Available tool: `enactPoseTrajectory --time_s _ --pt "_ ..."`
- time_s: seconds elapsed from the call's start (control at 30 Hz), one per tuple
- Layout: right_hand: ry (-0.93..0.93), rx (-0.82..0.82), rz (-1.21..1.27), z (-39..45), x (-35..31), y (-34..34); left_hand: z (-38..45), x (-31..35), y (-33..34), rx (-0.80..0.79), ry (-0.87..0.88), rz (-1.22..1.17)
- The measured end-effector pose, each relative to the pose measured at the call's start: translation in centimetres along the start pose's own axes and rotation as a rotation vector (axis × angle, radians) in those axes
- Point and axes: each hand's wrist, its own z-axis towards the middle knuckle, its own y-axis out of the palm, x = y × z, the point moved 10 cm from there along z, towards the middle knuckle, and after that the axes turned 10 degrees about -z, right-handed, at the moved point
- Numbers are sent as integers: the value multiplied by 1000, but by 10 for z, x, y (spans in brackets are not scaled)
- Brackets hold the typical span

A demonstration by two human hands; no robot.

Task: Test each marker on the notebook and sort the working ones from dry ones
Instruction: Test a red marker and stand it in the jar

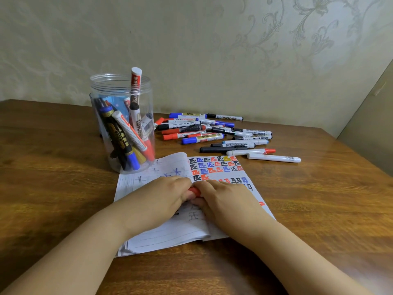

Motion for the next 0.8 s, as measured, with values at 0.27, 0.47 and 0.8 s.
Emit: enactPoseTrajectory --time_s 0.27,0.47,0.8 --pt "1 31 -79 -2 -1 -3 0 -2 0 20 -20 57" --pt "-13 22 -47 -2 -4 -6 -1 1 2 -3 2 23" --pt "42 -131 41 0 8 -3 -1 -1 -6 111 -7 -27"
